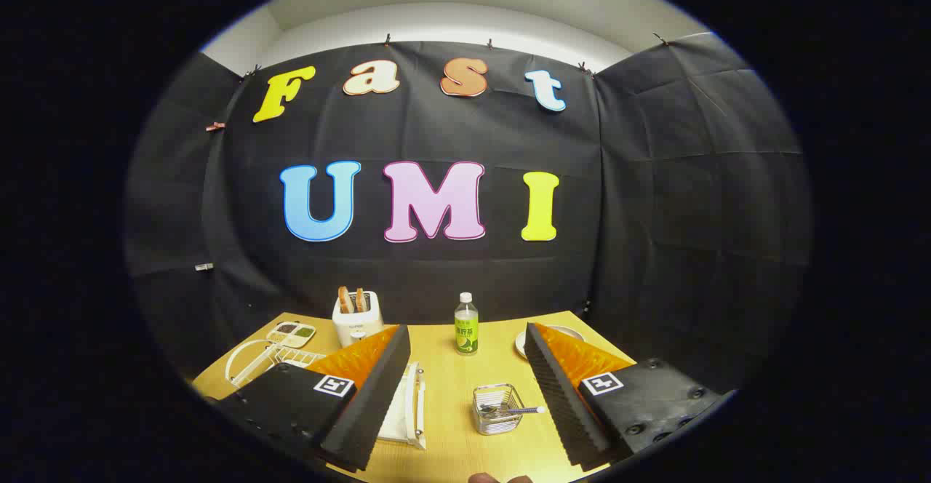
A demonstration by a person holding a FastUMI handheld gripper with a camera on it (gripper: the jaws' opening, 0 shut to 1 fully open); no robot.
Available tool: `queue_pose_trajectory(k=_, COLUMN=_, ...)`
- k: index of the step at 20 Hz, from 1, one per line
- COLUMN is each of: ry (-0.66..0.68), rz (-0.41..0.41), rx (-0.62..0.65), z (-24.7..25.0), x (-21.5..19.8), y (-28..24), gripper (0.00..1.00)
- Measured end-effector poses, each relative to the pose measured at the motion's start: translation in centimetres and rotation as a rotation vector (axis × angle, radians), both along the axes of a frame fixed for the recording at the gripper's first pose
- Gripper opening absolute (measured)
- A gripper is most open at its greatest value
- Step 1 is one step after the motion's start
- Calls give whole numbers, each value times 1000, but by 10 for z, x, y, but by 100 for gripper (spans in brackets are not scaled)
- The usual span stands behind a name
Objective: Take the plate from the dish rack, then take the spoon from the basket and place it into the plate.
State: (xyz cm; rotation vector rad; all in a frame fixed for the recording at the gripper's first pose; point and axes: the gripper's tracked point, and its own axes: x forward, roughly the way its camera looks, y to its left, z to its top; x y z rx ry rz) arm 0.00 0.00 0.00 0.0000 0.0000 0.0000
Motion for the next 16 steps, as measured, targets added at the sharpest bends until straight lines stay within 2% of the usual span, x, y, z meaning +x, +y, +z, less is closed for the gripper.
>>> queue_pose_trajectory(k=10, ry=-17, rz=24, rx=-14, z=-1, x=-7, y=15, gripper=97)
queue_pose_trajectory(k=16, ry=17, rz=31, rx=-27, z=-8, x=-2, y=17, gripper=98)
